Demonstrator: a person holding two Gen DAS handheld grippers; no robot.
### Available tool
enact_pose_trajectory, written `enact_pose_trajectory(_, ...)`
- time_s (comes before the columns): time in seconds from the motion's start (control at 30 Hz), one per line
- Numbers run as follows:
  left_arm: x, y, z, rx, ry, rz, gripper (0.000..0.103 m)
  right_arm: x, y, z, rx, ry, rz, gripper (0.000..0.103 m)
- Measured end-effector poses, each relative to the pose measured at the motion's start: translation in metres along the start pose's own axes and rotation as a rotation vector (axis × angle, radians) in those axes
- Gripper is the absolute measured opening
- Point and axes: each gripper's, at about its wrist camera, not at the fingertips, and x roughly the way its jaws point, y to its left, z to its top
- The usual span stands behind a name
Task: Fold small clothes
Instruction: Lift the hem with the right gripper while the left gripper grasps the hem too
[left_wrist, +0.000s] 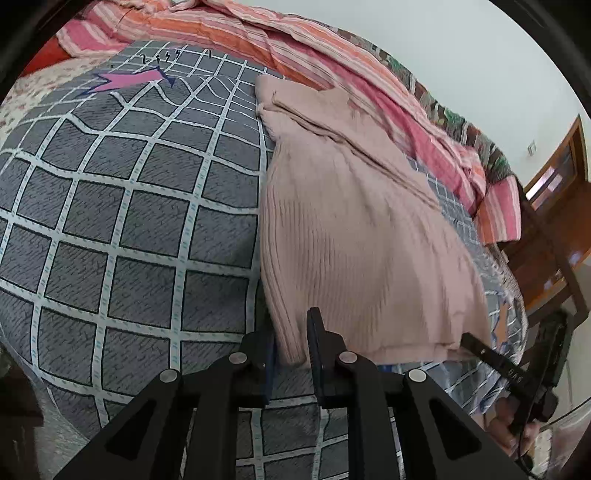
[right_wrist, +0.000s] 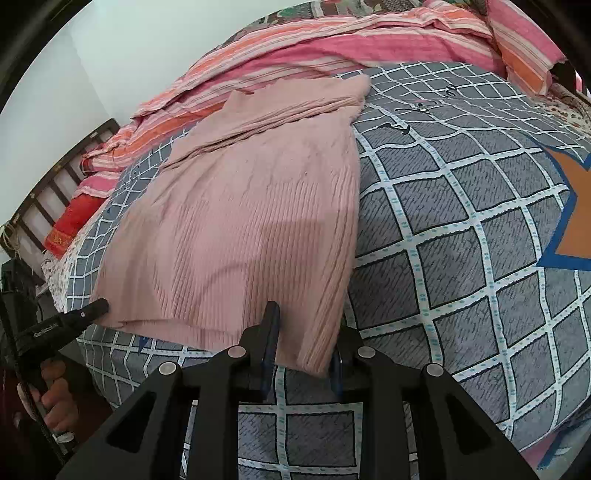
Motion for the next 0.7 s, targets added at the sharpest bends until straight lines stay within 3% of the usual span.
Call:
enact_pose_trajectory(0.17, 0.004, 0.011, 0.0, -0.064, 0.012, -0.013, 0.014, 0.001, -0.005, 0.002, 0.052, 0.009, 0.009, 0.023)
enact_pose_trajectory(0.23, 0.003, 0.014, 0.0, -0.091, 0.01, -0.039, 0.008, 0.003, -0.008, 0.003, 0.074, 0.019, 0.015, 0.01)
enact_pose_trajectory(0.3, -0.003, 0.018, 0.0, -0.125, -0.011, -0.066, 0.007, 0.0, -0.01, 0.005, 0.085, 0.021, 0.029, 0.006)
enact_pose_trajectory(0.5, -0.038, 0.02, 0.02, -0.178, -0.097, -0.175, 0.006, -0.038, -0.01, 0.022, 0.114, -0.081, 0.097, 0.005)
enact_pose_trajectory(0.7, -0.06, -0.006, 0.062, -0.12, -0.172, -0.168, 0.006, -0.065, -0.002, 0.057, 0.109, -0.161, 0.125, 0.004)
